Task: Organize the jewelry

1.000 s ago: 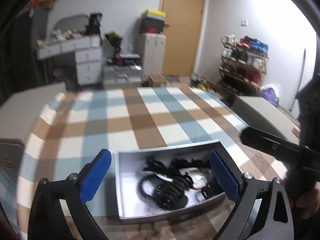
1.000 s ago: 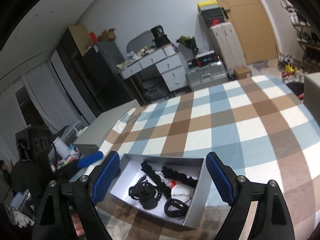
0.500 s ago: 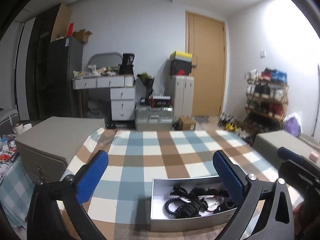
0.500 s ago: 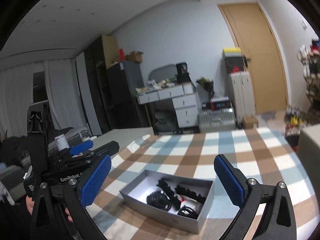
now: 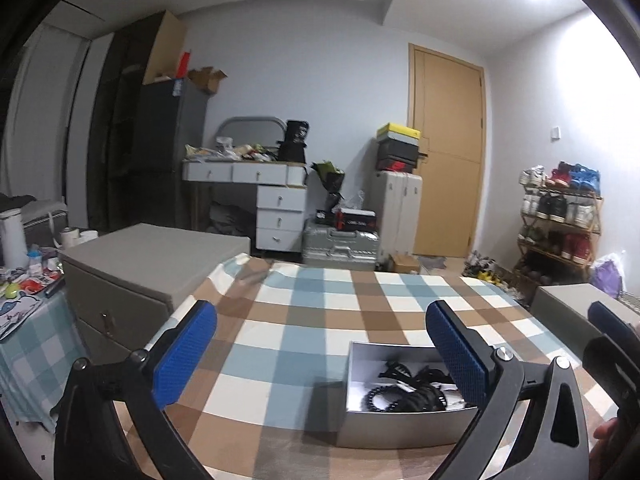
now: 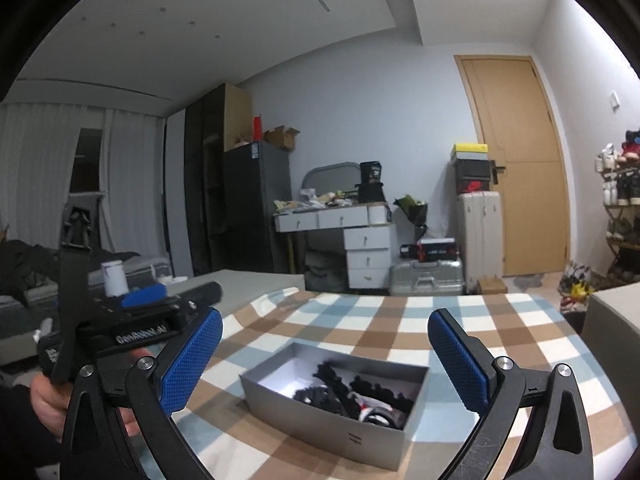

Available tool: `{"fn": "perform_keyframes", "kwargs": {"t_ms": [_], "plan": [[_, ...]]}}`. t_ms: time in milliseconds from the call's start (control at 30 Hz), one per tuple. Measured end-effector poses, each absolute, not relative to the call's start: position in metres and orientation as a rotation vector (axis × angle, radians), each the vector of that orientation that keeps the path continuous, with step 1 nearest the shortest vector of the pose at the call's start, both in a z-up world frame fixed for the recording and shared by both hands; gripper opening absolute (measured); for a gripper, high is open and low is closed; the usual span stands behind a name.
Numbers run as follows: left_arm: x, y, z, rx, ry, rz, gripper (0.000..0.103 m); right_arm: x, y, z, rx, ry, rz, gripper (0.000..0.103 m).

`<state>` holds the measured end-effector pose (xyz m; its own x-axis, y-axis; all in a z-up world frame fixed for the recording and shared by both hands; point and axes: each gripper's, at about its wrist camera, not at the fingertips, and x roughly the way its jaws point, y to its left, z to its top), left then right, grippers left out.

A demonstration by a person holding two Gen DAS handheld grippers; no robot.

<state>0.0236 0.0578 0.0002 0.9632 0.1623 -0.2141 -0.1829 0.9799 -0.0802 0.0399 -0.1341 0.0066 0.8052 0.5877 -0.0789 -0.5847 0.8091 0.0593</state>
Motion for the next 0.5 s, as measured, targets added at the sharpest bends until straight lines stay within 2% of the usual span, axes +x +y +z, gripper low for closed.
{"fn": "perform_keyframes", "kwargs": {"t_ms": [167, 500], "plan": [[0.025, 0.056, -0.016, -0.069, 0.228, 0.178, 0.102, 0.039, -0.124, -0.007, -0.087, 0.115, 0.557, 0.103], [0.027, 0.055, -0.025, -0.047, 0.272, 0.144, 0.102, 0.064, -0.123, -0.021, -0.094, 0.254, 0.511, 0.103]]}}
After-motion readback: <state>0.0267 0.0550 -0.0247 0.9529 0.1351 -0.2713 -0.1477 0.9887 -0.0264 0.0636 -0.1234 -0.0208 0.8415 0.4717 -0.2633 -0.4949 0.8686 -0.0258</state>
